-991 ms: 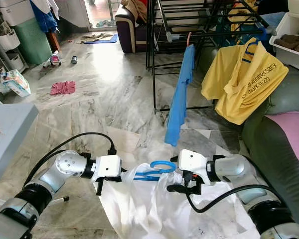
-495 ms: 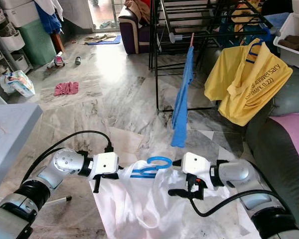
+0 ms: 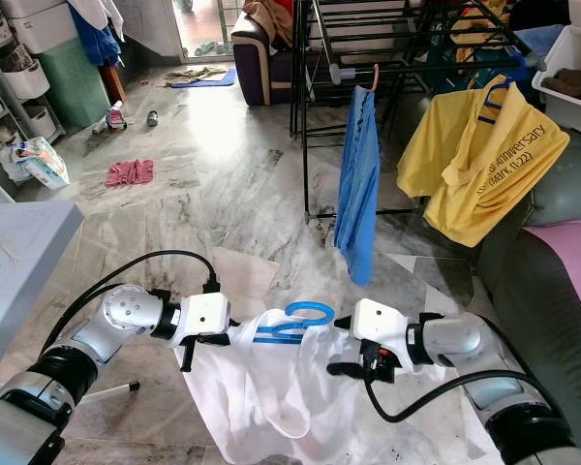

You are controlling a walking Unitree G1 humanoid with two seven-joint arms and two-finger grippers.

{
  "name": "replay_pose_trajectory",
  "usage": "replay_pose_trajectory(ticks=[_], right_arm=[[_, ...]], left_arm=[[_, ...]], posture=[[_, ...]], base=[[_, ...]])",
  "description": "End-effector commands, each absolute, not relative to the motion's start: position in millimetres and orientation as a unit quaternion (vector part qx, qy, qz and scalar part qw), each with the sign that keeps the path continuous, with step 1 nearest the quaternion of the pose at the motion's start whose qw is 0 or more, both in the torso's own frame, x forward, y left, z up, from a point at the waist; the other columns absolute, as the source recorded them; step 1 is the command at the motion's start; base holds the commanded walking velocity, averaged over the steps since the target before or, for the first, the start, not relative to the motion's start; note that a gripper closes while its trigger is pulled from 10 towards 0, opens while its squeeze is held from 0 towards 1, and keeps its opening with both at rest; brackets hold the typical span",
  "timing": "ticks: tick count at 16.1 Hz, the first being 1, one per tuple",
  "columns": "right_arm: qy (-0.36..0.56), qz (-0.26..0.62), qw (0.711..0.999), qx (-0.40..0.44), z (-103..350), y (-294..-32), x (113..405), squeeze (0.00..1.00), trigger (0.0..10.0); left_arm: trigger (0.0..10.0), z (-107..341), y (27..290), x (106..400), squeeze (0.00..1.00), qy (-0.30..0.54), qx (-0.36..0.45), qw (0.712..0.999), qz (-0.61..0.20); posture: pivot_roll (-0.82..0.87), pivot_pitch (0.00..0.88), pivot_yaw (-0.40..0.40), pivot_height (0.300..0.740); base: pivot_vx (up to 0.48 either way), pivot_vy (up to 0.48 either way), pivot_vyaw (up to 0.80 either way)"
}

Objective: Hang hanger

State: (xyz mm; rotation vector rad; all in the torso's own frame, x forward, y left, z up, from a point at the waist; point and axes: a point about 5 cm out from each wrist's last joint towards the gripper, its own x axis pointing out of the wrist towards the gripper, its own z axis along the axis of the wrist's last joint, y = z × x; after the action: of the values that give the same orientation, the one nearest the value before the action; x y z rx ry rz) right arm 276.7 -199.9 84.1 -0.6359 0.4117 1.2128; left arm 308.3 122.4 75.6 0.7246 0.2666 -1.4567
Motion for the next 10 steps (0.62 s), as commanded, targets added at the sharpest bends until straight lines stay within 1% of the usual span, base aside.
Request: replay_pose_trajectory(ticks=[1,2,3,5,6,7,10], right_arm=[[0.170,0.544,0.760,-0.311,91.3,-199.9,285.1,0.00,2.3],[0.168,0.540,0.761,-0.320,93.2,-201.2,288.0,0.00,7.8],[0.167,0.540,0.760,-0.321,94.9,-202.0,289.6,0.00,10.0],[0.169,0.540,0.759,-0.323,95.9,-204.2,291.8,0.00,10.0],[0.170,0.542,0.757,-0.322,95.3,-204.3,292.1,0.00,2.7],[0.174,0.548,0.754,-0.317,93.7,-203.4,291.3,0.00,0.0],[0.185,0.565,0.745,-0.303,86.7,-199.2,286.7,0.00,0.0]], left_arm=[[0.0,84.2,123.6,311.3,0.00,0.099,0.324,0.680,-0.651],[0.0,83.0,123.4,309.4,0.00,0.099,0.323,0.676,-0.655],[0.0,82.3,123.5,308.7,0.00,0.099,0.324,0.674,-0.656],[0.0,82.0,123.5,308.4,0.00,0.099,0.322,0.674,-0.657],[0.0,82.1,123.5,308.4,0.00,0.099,0.322,0.674,-0.657],[0.0,82.2,123.3,308.4,0.00,0.098,0.321,0.675,-0.657],[0.0,83.4,122.5,309.1,0.00,0.095,0.321,0.675,-0.657]], posture=[[-0.01,0.000,0.071,0.740],[-0.01,0.000,0.071,0.740],[-0.01,0.000,0.071,0.740],[0.00,0.000,0.068,0.740],[0.00,0.000,0.067,0.740],[0.00,0.000,0.067,0.740],[0.00,0.000,0.067,0.740]], base=[[0.000,0.000,0.00],[0.000,0.000,0.00],[0.000,0.000,0.00],[0.000,0.000,0.00],[0.000,0.000,0.00],[0.000,0.000,0.00],[0.000,0.000,0.00]])
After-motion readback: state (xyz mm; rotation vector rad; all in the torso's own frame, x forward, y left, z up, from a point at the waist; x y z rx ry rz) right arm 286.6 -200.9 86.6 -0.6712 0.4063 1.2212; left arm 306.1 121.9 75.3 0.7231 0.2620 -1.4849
